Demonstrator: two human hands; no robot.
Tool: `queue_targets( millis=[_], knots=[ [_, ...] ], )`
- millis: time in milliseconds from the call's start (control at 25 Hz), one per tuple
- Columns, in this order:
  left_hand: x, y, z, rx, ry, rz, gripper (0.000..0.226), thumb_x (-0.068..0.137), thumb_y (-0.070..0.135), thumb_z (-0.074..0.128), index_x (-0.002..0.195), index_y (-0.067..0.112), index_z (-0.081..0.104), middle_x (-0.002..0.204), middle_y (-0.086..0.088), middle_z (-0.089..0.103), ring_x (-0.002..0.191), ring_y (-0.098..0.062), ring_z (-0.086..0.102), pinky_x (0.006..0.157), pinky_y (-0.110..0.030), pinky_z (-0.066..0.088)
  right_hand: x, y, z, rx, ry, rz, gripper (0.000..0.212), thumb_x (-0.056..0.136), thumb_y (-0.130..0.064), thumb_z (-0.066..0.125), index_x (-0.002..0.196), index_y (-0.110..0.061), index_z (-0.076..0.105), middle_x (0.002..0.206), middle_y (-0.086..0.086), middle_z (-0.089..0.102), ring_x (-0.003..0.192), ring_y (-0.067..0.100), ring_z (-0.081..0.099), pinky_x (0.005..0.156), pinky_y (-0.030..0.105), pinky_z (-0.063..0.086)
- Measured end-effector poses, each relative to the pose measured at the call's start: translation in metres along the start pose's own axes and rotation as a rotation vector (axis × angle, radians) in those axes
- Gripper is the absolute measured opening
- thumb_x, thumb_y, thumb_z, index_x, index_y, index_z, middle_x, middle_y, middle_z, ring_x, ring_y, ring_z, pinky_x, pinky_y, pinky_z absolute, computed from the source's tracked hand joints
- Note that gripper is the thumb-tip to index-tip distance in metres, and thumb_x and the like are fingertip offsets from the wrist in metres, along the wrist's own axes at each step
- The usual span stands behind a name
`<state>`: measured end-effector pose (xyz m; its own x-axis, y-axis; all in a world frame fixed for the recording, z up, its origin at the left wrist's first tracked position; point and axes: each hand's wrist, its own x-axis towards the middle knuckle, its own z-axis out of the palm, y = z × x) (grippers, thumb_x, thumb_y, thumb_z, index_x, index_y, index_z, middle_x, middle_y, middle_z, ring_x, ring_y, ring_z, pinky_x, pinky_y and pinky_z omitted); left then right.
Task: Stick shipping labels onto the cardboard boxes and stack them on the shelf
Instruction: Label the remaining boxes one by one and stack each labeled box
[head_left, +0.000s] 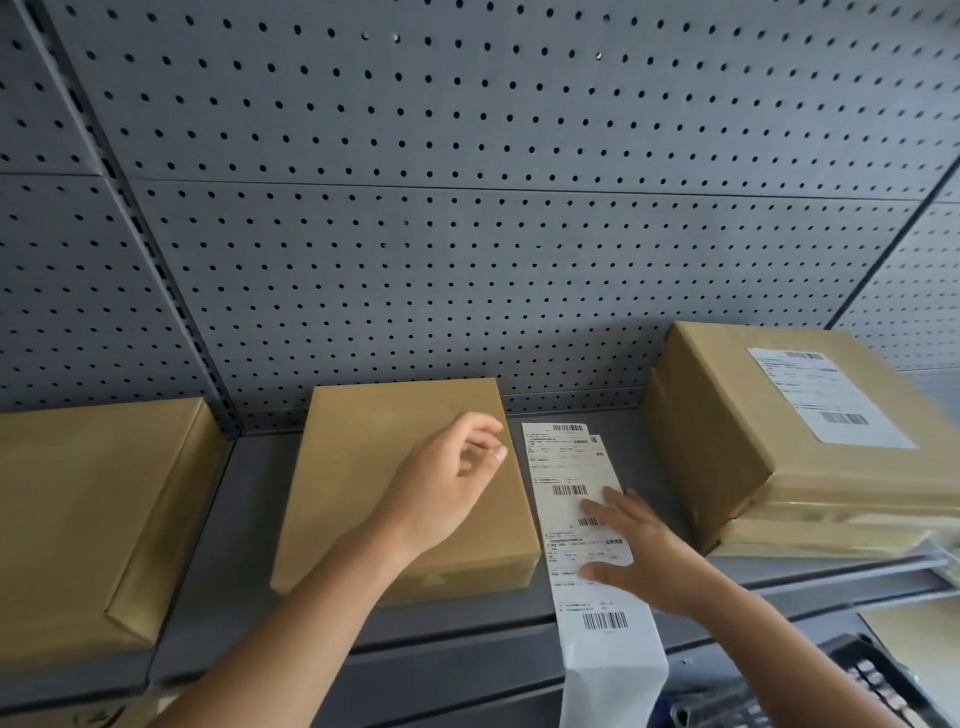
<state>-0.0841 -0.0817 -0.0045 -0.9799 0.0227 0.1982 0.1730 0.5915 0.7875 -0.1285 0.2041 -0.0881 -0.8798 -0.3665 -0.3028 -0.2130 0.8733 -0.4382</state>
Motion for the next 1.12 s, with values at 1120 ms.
queue_targets(
  millis=[1120],
  knots=[
    [0.032,0.018,0.033,-0.536,-0.173,-0.304,0.043,0.099,0.052,0.051,0.094,0.020,0.079,0.095,-0.002,0.080,0.078,-0.009,0.069,0.070,-0.026,0.055,-0.014,-0.058,-0.056,0.171,0.605,-0.324,0.046,0.090,-0.035,0.070,0.133,-0.023,0.059,0.123,-0.011,0.048,0.110,0.004,0.052,0.090,0.015,0.047]
  ],
)
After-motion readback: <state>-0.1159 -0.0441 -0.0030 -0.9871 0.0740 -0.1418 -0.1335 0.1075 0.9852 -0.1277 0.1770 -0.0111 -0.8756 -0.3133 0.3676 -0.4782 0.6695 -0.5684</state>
